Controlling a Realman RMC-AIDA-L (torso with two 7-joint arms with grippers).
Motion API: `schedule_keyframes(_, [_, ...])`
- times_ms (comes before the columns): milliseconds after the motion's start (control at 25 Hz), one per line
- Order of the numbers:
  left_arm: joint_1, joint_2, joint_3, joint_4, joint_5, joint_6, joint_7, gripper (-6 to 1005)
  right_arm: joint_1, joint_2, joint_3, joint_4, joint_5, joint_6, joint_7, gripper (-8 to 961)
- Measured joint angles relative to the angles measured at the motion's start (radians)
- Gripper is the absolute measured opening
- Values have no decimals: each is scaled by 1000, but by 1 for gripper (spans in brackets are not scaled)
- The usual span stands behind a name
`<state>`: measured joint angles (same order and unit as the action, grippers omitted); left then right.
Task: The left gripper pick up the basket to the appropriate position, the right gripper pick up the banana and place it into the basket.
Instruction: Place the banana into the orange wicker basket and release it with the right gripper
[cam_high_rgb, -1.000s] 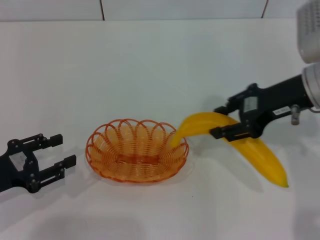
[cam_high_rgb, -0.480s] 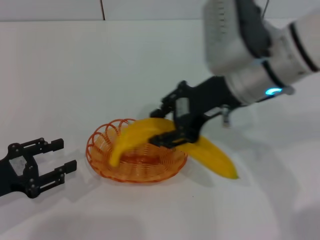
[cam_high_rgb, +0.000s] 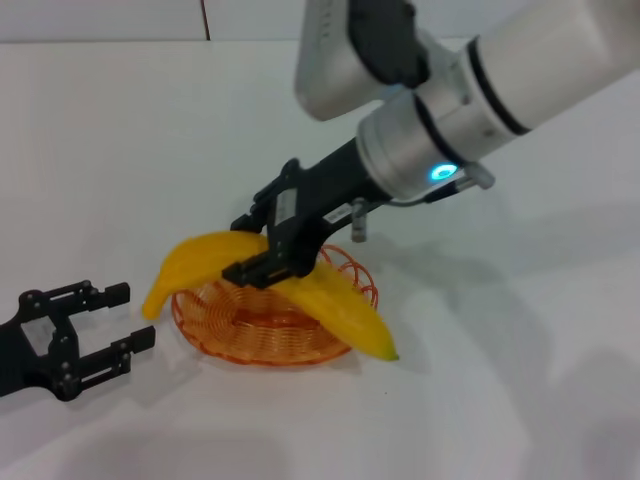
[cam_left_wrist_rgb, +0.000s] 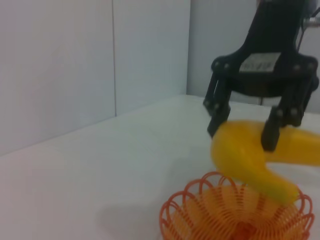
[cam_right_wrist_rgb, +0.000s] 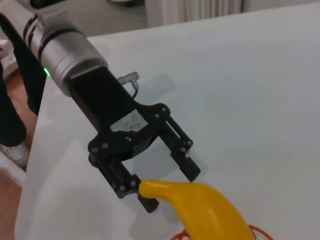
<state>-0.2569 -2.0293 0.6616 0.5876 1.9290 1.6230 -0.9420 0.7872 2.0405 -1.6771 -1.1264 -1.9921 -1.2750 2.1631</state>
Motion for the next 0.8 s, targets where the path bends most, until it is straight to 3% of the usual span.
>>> schedule_keyframes(280, [-6, 0, -1, -3, 7, 0, -1, 603, 53, 3, -61, 103, 58, 96, -14, 604])
schedule_keyframes(800, [-15, 0, 0, -5, 8, 0, -6, 604, 50, 3, -73, 130, 66, 106, -91, 622])
